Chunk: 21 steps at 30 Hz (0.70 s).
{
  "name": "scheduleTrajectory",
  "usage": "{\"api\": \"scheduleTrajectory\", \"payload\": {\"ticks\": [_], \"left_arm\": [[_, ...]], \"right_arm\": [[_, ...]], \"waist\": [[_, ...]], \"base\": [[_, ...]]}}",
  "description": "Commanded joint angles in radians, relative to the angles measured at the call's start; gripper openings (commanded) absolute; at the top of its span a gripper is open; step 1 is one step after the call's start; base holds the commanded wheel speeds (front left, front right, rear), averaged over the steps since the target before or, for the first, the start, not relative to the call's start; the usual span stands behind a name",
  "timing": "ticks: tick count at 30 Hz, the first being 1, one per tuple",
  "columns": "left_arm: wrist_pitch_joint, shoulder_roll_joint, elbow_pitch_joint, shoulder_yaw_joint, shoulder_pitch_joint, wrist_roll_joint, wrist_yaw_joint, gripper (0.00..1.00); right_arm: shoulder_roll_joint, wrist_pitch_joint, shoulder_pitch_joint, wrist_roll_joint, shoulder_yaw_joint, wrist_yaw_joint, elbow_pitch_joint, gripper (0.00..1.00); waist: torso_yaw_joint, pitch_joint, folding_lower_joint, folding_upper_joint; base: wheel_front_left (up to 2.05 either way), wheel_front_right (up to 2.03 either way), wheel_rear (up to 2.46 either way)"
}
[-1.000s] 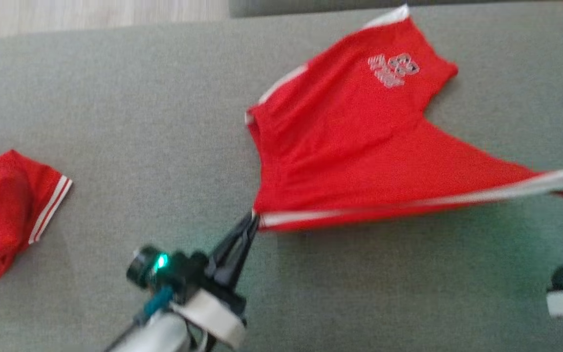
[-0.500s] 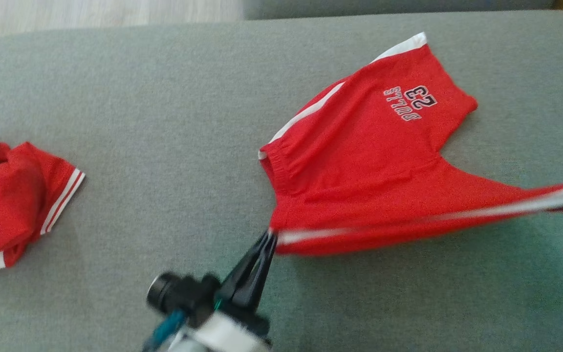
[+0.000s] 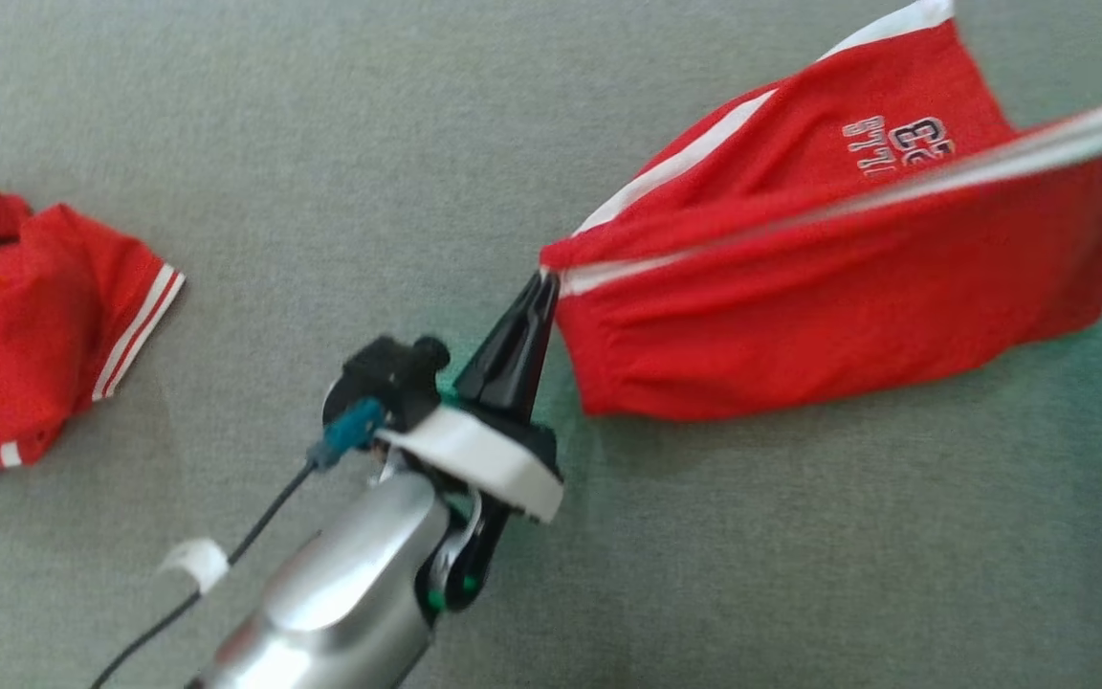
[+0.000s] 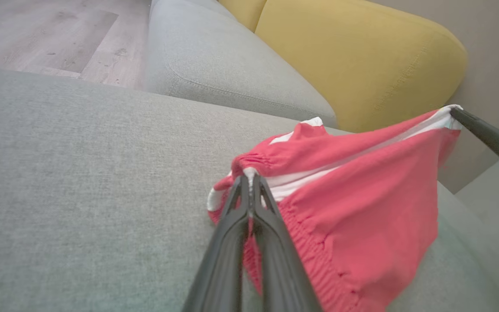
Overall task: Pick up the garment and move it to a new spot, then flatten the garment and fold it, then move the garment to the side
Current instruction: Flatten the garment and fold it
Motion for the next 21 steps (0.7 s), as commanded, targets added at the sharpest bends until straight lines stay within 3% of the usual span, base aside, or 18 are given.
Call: {"api": "scheduleTrajectory", "payload": {"ticks": [1,5,9,18,20,21], "left_arm": [[-0.004,-0.001,-0.012,0.040,-0.048,-0.005,-0.007,0.00],[-0.001,-0.028,0.035,0.045,-0.100,-0.012,-0.023,0.00],[0.005,-0.048,0.084,0.049,-0.141,-0.011,-0.009,0.00],[-0.028,-0.087,0.158,0.044,-0.197,-0.021,-0.036,0.00],[-0.038,-0.091,0.167,0.045,-0.202,-0.016,-0.035,0.00],[-0.043,-0.092,0.173,0.046,-0.204,-0.007,-0.029,0.37]], "right_arm": [[-0.048,0.004,-0.038,0.013,0.032,0.003,-0.003,0.00],[-0.084,0.012,-0.166,0.037,0.126,0.003,0.084,0.00],[-0.109,0.017,-0.282,0.052,0.212,0.003,0.165,0.00],[-0.100,-0.051,-0.465,0.099,0.384,0.003,0.346,0.00],[-0.092,-0.073,-0.483,0.113,0.415,0.003,0.372,0.48],[-0.089,-0.087,-0.490,0.120,0.426,0.003,0.382,1.00]], "waist": [[0.019,0.022,-0.0003,0.0000],[0.040,0.053,-0.0003,0.0000],[0.062,0.086,-0.0003,0.0000],[0.092,0.128,-0.0003,0.0000],[0.091,0.130,-0.0003,0.0000],[0.090,0.130,-0.0003,0.0000]], "base": [[0.00,0.00,0.00],[0.00,0.00,0.00],[0.00,0.00,0.00],[0.00,0.00,0.00],[0.00,0.00,0.00],[0.00,0.00,0.00]]}}
